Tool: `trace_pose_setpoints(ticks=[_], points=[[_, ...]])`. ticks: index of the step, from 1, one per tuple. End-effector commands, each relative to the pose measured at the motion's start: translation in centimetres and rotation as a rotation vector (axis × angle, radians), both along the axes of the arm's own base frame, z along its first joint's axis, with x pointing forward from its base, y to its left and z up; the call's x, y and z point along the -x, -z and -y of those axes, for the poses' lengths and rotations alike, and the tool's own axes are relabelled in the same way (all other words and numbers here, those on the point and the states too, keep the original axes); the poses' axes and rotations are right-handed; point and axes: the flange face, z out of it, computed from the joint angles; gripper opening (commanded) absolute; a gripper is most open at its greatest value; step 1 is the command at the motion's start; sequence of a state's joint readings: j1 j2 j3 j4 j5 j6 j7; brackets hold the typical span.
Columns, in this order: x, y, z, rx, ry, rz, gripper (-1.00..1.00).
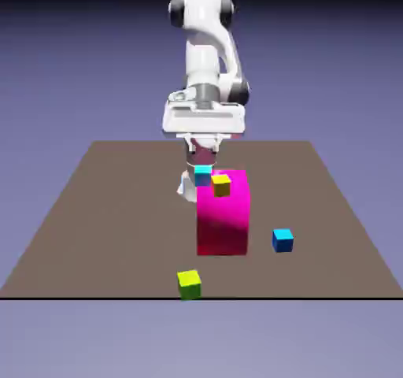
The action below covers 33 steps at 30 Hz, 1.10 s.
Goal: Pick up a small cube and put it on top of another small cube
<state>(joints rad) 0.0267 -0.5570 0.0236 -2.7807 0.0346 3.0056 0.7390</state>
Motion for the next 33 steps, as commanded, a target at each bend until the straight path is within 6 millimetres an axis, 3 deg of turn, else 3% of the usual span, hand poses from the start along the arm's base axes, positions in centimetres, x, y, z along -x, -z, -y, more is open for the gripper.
trace_pose_setpoints(ticks=[1, 9, 18, 26, 33], points=[[-0.5, 0.3, -0.5, -0.013, -0.024, -0.024, 0.0], [-4.2, 3.8, -6.1, -0.101, -0.233, -0.213, 0.0], [-6.2, 8.7, -14.6, -0.172, -0.493, -0.396, 0.0], [-5.7, 12.8, -23.6, -0.216, -0.739, -0.499, 0.0], [-3.5, 15.7, -32.1, -0.242, -0.967, -0.527, 0.0]])
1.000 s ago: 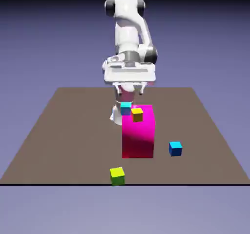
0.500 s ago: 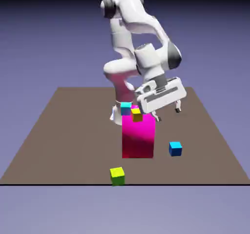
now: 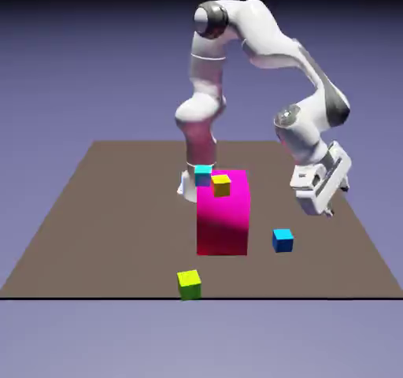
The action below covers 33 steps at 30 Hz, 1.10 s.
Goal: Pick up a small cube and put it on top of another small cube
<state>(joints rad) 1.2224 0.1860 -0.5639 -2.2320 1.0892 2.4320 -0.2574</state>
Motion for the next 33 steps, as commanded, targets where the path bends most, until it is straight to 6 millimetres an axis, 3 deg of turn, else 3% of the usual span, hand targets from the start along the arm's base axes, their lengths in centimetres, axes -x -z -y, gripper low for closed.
trace_pose_setpoints(ticks=[1, 2, 5, 9, 13, 20, 28, 33], points=[[0.5, 0.3, -1.3, -0.012, -0.032, 0.001, 0.0], [1.0, 0.9, -2.3, -0.017, -0.063, 0.002, 0.0], [2.9, 5.1, -2.0, 0.08, -0.156, 0.004, 0.0], [5.2, 9.5, -0.8, 0.208, -0.281, 0.019, 0.0], [7.1, 12.5, 0.8, 0.332, -0.406, 0.049, 0.0], [9.3, 14.1, 3.9, 0.533, -0.621, 0.138, 0.0], [10.0, 11.2, 6.3, 0.696, -0.796, 0.28, 0.0], [9.9, 16.6, 6.8, 0.697, -0.798, 0.283, 0.0]])
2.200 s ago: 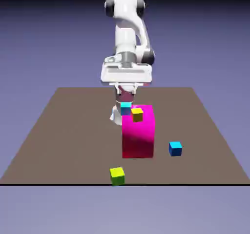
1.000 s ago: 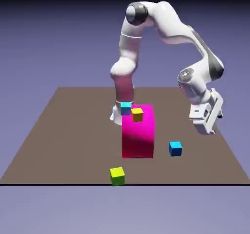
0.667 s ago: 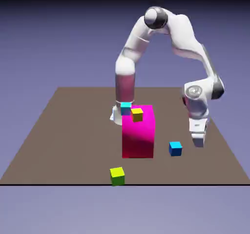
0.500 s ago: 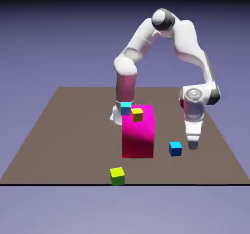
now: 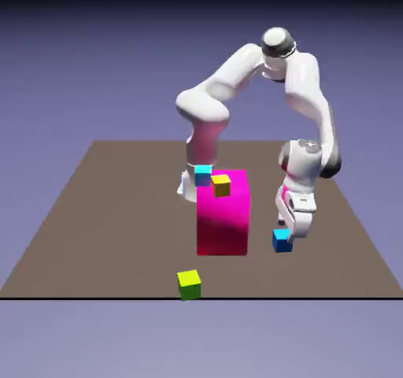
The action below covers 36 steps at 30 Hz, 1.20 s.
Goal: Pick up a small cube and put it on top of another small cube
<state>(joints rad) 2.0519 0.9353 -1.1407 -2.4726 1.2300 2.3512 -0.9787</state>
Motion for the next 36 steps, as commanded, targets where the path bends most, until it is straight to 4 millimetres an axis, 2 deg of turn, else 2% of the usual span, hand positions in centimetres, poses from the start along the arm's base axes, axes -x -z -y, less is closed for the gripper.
trace_pose_setpoints(ticks=[1, 2, 3, 4, 10, 14, 18, 21, 24, 30, 36], points=[[0.0, 1.2, 0.2, 0.0, 0.002, -0.002, 0.0], [0.1, 1.5, 0.3, 0.0, 0.002, -0.002, 0.0], [0.1, 1.5, 0.3, 0.0, 0.002, -0.002, -1.0], [0.1, 1.5, 0.3, 0.0, 0.002, -0.002, -1.0], [0.1, -5.1, -0.4, 0.0, 0.002, -0.002, -1.0], [-0.4, -3.4, -2.0, -0.021, 0.002, -0.086, -1.0], [-1.3, -3.1, -4.3, -0.096, 0.001, -0.16, -1.0], [-2.6, -4.4, -5.9, -0.172, -0.002, -0.189, -1.0], [-4.5, -6.9, -7.1, -0.261, -0.005, -0.192, -1.0], [-10.8, -7.7, 0.8, -0.201, -0.017, -0.133, -1.0], [-15.4, -8.3, 9.9, -0.126, -0.032, -0.089, -1.0]])
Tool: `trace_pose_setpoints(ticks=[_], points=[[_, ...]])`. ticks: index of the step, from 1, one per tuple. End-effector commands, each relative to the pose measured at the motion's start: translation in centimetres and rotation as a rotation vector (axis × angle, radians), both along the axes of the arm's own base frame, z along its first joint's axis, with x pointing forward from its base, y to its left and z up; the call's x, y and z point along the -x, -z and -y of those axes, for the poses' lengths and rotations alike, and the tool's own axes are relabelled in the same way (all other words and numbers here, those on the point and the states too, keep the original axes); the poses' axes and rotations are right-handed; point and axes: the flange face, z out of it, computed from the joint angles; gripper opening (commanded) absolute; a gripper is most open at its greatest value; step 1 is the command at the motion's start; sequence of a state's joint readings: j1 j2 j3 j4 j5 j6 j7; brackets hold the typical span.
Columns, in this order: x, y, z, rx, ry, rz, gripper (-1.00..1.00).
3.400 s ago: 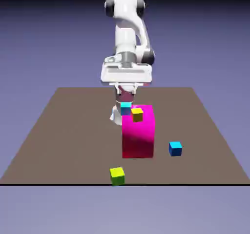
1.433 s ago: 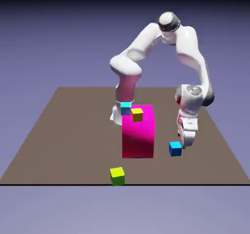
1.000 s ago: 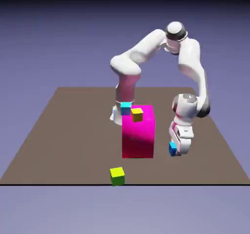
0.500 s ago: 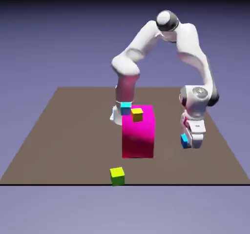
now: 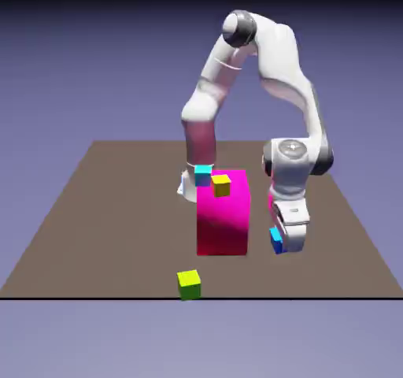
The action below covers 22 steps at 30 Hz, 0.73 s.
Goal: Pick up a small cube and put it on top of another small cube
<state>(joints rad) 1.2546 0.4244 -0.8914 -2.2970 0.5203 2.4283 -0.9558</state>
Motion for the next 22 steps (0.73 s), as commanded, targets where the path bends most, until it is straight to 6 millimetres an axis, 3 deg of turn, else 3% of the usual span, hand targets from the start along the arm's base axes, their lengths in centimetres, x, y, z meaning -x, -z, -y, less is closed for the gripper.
trace_pose_setpoints(ticks=[1, 10, 12, 13, 18, 19, 20, 22], points=[[-0.6, -0.1, 1.6, 0.012, -0.003, 0.007, -1.0], [-3.7, -1.2, 16.2, 0.126, -0.039, 0.042, -1.0], [-4.4, -2.5, 18.3, 0.123, -0.043, 0.092, -1.0], [-4.4, -2.5, 18.3, 0.123, -0.043, 0.092, -1.0], [-4.6, 4.4, 19.0, 0.123, -0.043, 0.092, -1.0], [-4.6, 4.4, 19.0, 0.123, -0.043, 0.092, 1.0], [-4.6, 4.4, 19.0, 0.123, -0.043, 0.092, 1.0], [-4.7, 1.4, 18.6, 0.125, -0.046, 0.095, 1.0]])
